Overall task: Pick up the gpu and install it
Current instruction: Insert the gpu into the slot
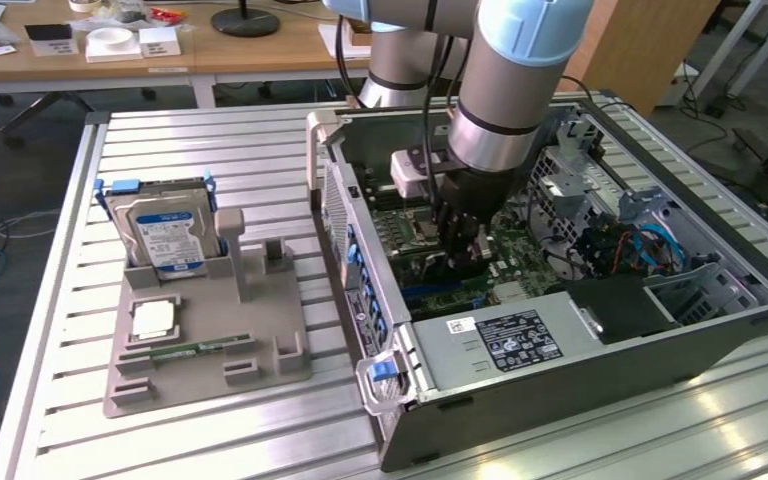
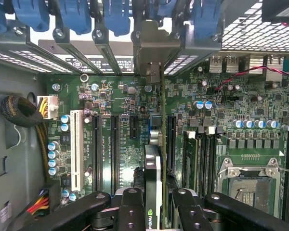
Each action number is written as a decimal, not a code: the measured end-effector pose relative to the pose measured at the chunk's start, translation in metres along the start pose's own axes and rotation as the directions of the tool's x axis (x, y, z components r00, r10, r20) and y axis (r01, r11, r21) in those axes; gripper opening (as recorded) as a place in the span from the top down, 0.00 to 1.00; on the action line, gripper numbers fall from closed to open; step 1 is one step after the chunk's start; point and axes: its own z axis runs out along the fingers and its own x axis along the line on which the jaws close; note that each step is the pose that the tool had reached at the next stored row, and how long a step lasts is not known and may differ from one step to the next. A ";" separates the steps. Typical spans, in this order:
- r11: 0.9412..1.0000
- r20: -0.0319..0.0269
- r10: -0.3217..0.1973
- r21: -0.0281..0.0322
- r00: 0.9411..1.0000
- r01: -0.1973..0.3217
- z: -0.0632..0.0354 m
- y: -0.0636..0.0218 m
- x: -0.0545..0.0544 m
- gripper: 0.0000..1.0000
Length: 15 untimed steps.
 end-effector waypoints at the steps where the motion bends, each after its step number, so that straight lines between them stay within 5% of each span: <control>1: 1.000 0.000 0.000 0.000 1.000 0.000 -0.0004 0.0000 0.000 0.73; 7: 1.000 -0.006 0.004 0.000 1.000 -0.004 -0.0007 0.0000 0.000 0.73; 15: 1.000 -0.008 0.007 0.000 1.000 -0.007 0.0004 0.0000 0.000 0.73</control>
